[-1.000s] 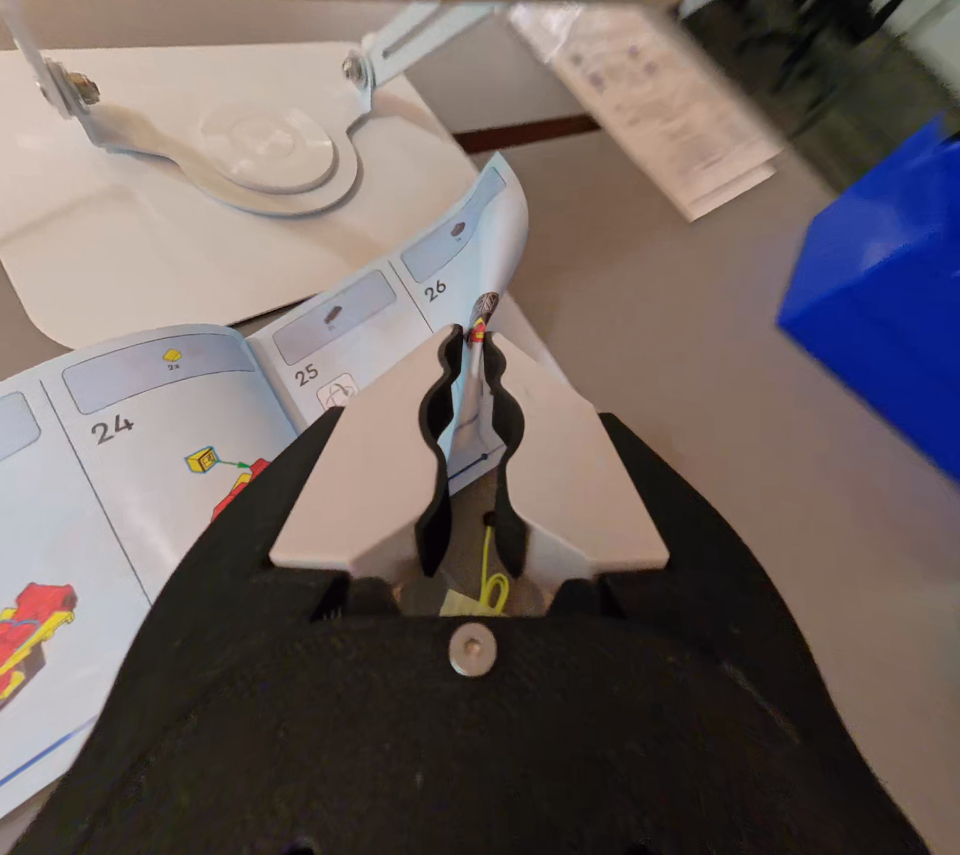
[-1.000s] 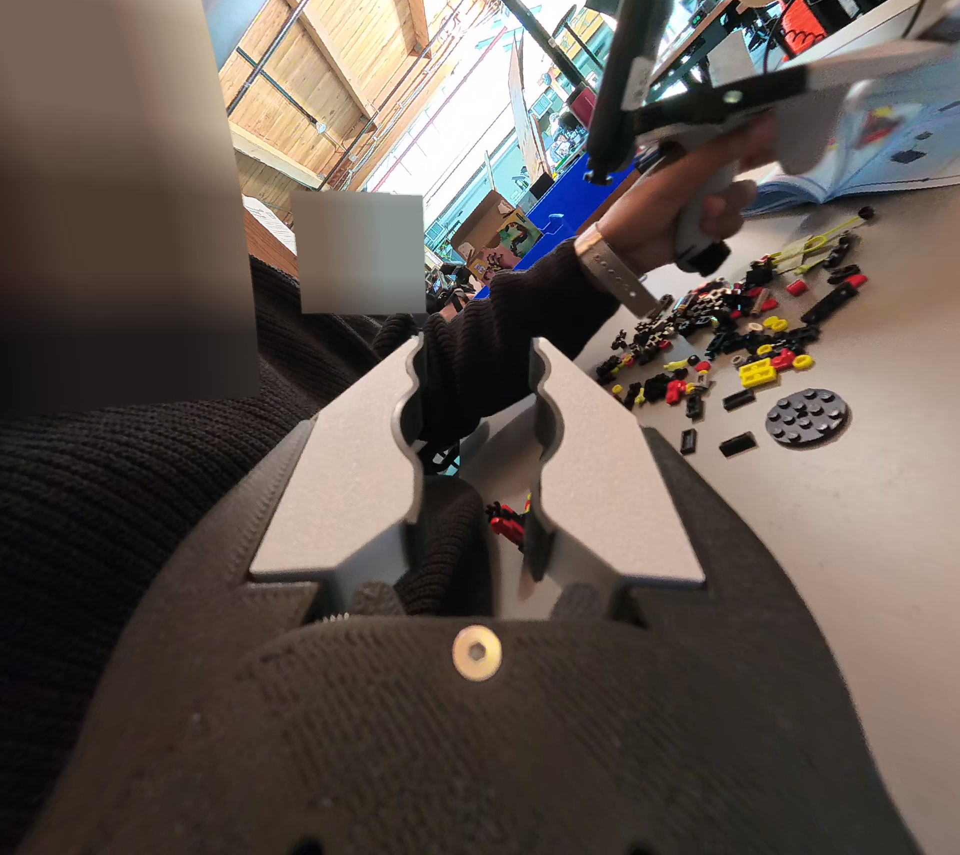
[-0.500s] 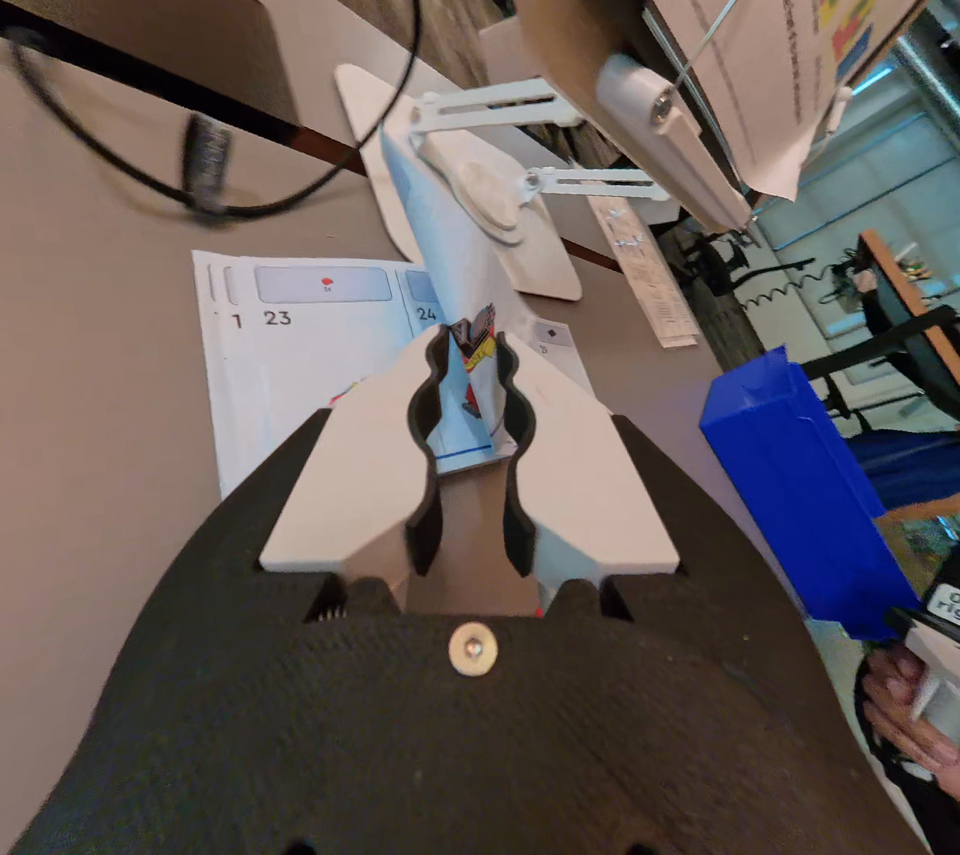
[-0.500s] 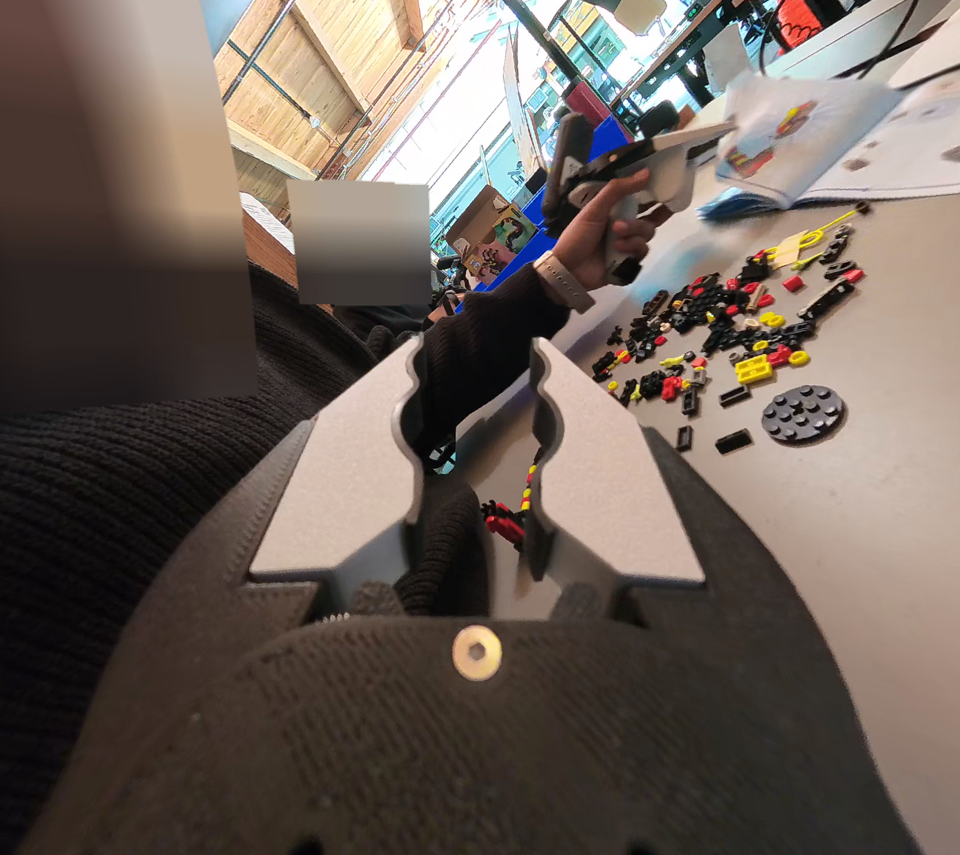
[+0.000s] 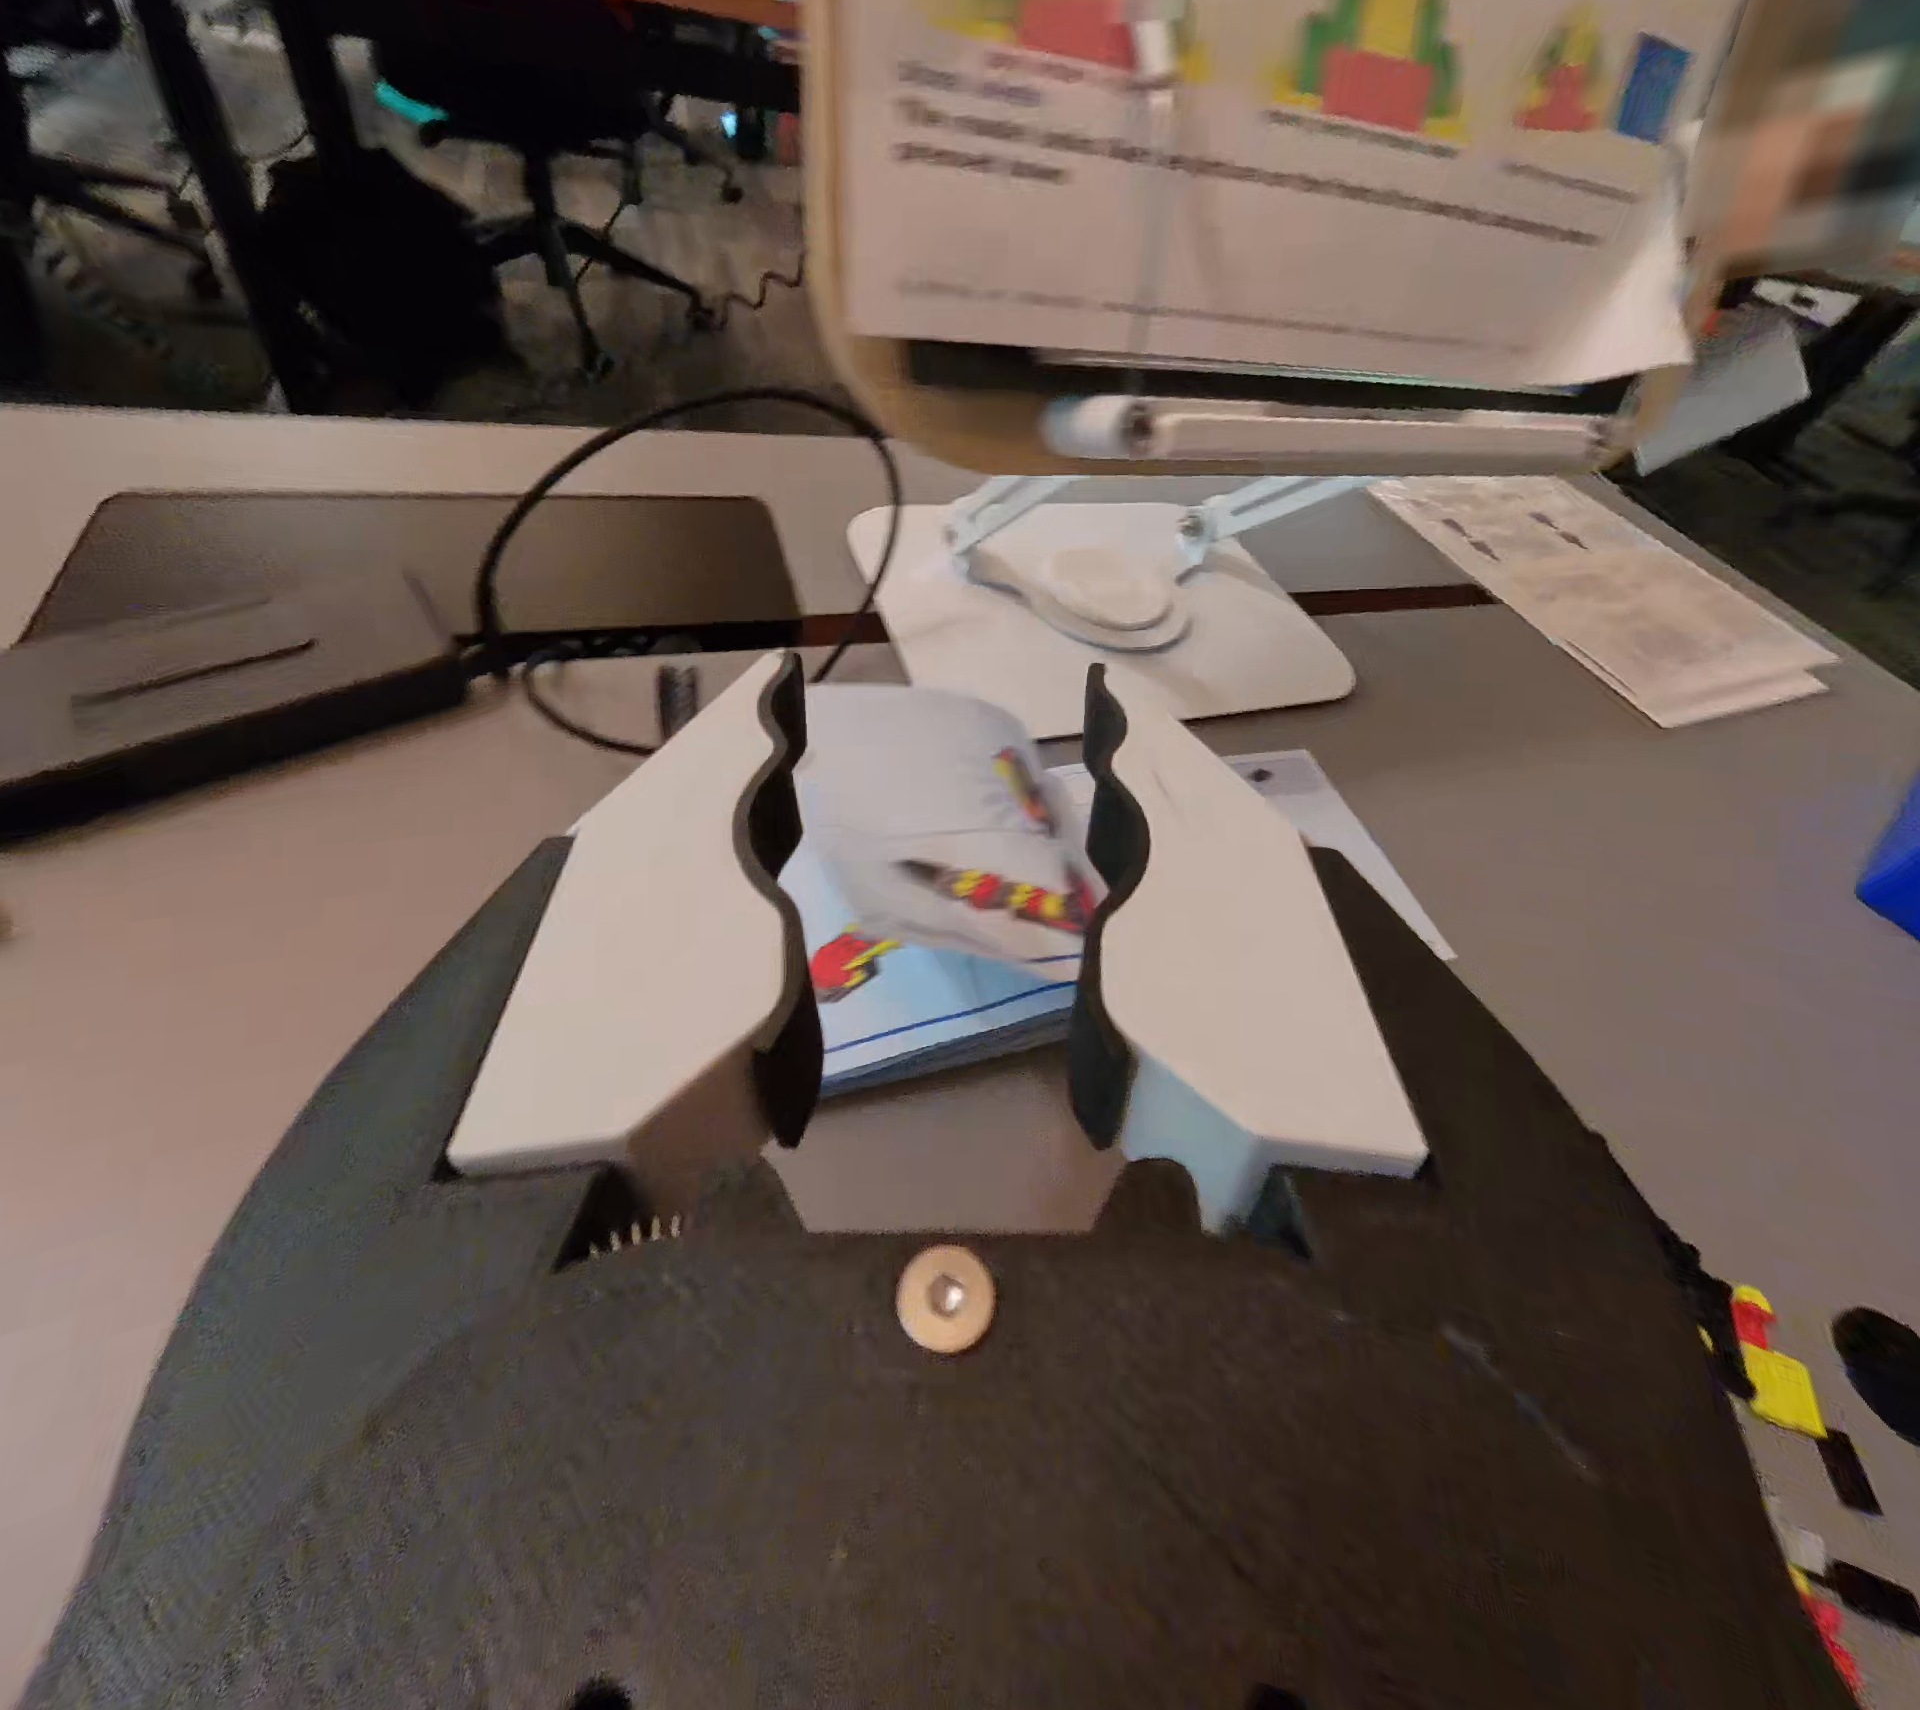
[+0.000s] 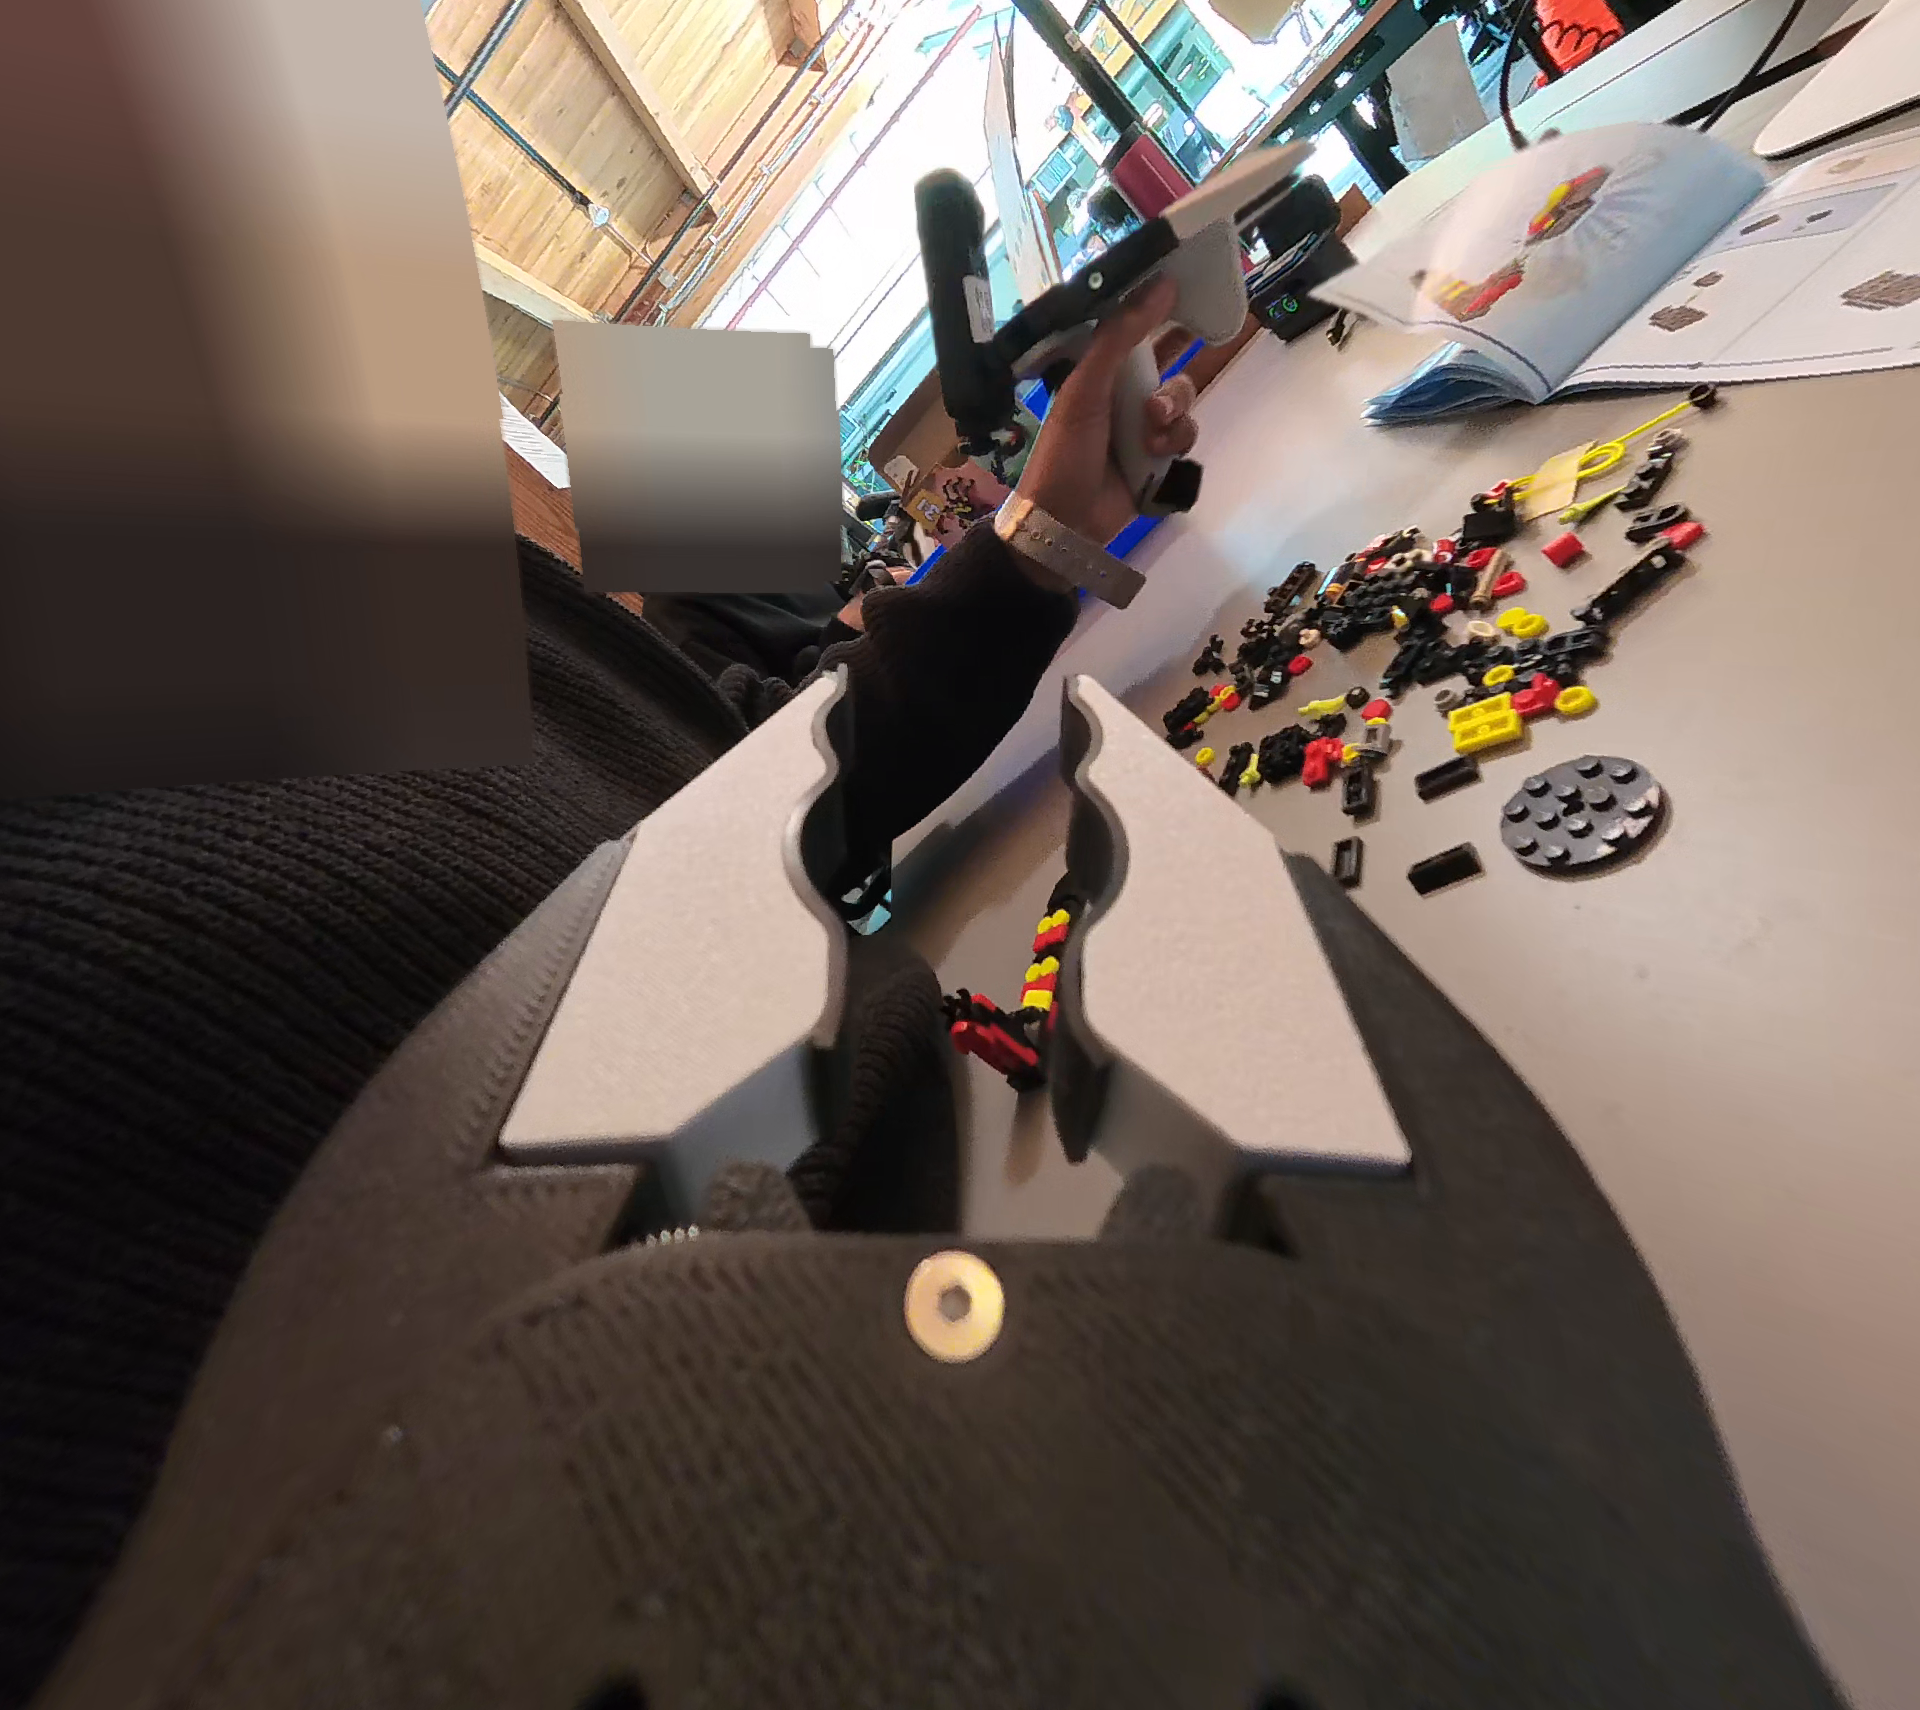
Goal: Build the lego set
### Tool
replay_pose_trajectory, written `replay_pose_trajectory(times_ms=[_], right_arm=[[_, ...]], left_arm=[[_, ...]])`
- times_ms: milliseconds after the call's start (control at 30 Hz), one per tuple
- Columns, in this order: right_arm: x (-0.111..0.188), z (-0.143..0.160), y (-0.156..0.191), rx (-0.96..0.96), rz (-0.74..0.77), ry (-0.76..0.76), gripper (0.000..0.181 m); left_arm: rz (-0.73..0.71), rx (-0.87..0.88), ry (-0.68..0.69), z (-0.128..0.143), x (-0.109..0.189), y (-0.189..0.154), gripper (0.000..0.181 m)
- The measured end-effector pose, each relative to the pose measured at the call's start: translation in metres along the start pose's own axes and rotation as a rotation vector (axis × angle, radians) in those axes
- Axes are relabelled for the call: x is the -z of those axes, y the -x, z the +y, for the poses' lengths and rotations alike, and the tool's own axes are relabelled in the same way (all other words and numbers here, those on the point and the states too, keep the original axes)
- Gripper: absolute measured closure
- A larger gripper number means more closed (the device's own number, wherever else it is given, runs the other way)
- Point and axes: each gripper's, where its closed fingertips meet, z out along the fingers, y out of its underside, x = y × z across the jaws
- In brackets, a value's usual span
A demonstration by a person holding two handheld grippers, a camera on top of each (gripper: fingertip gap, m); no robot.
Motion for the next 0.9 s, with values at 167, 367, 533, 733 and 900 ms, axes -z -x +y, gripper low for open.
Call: replay_pose_trajectory(times_ms=[167,367,533,733,900], right_arm=[[0.001,0.0,0.002,0.003,-0.005,-0.001,0.144],[0.003,-0.002,0.004,-0.008,-0.016,-0.015,0.144],[0.002,-0.001,0.003,-0.016,-0.017,-0.01,0.144],[0.0,0.0,0.002,-0.005,-0.011,0.0,0.144],[-0.002,0.004,0.006,0.03,-0.001,0.025,0.145]], left_arm=[[0.038,-0.093,0.225,0.046,-0.024,-0.033,0.138],[-0.06,-0.13,0.423,0.101,-0.033,-0.007,0.148],[-0.091,-0.085,0.526,0.123,-0.032,0.005,0.149],[-0.065,-0.08,0.441,0.099,-0.024,0.0,0.143],[-0.004,-0.06,0.322,0.07,-0.003,-0.015,0.141]])
